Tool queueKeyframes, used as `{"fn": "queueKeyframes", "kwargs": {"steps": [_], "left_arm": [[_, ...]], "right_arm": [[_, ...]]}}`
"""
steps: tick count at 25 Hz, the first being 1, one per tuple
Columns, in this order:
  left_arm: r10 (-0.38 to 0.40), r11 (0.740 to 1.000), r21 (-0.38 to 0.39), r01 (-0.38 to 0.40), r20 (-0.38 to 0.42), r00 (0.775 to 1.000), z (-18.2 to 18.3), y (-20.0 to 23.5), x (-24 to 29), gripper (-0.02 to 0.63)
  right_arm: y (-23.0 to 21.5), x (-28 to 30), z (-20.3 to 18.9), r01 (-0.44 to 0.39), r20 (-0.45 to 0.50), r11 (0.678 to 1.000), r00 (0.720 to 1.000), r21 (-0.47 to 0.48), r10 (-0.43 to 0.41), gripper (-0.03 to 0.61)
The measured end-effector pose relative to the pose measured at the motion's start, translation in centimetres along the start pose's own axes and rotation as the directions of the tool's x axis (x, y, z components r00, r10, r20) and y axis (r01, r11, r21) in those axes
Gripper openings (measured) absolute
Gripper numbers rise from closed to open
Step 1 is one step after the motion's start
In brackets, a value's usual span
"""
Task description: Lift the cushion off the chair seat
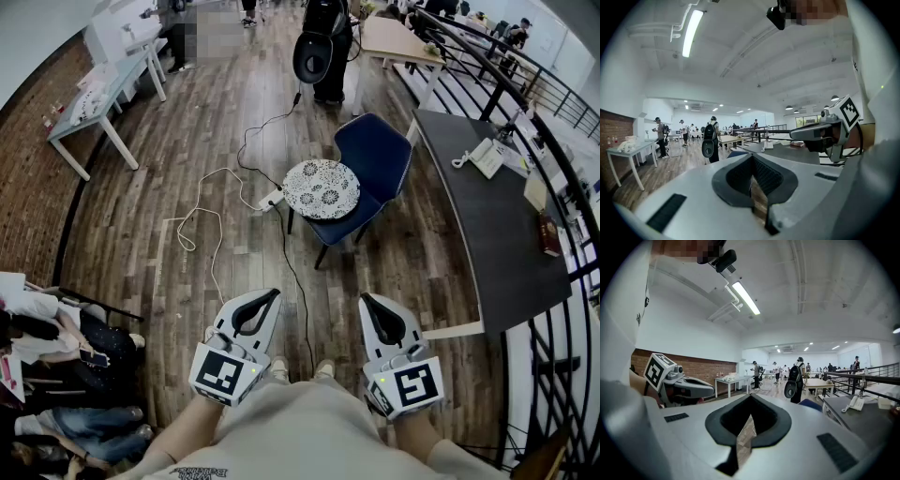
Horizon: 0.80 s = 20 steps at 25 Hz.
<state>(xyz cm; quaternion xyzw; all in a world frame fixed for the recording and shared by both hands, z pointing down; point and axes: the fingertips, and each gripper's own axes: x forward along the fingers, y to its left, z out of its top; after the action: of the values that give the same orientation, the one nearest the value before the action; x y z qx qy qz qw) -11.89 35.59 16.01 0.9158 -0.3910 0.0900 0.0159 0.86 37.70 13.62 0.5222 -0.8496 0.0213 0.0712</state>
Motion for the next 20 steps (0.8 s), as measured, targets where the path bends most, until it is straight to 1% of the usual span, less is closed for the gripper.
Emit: {"fn": "queueKeyframes", "kwargs": {"steps": [5,10,13,20], "left_arm": [[-0.015,1.0,0.011,0.015,-0.011,1.0,0.1,-1.2,0.3,0.003],[-0.02,1.0,0.009,0.02,-0.008,1.0,0.3,-0.7,0.5,0.005],[-0.022,1.0,0.013,0.022,-0.012,1.0,0.2,-0.7,0.7,0.003],[-0.012,1.0,0.007,0.013,-0.057,0.998,-0.7,-1.4,1.5,0.004]], "right_arm": [[-0.3,-0.9,0.1,0.007,0.008,1.0,1.0,0.0,-0.007,0.002],[-0.7,-0.5,0.8,0.028,0.025,1.0,0.999,0.013,-0.028,0.002],[-1.1,-0.3,0.5,0.036,0.017,0.999,0.999,0.023,-0.037,0.002],[-1.3,-0.7,0.1,0.013,0.011,0.999,1.0,0.036,-0.014,0.002]]}}
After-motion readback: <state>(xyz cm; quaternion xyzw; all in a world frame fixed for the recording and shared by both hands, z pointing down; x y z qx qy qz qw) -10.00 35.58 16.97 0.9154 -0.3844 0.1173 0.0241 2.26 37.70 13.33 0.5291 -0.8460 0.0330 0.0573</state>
